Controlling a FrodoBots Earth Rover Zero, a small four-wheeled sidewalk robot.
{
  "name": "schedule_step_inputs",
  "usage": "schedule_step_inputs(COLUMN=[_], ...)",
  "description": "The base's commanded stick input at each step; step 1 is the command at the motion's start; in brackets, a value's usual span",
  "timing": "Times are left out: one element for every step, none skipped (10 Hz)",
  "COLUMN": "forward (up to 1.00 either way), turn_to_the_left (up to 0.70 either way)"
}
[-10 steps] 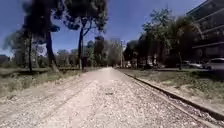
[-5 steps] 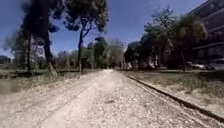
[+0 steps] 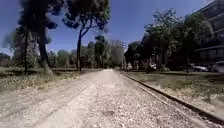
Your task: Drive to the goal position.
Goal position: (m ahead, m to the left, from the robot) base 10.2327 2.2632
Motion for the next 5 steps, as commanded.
schedule_step_inputs(forward=[0.85,0.85,0.85,0.85,0.85], turn_to_the_left=[0.00,0.00,0.00,0.00,0.00])
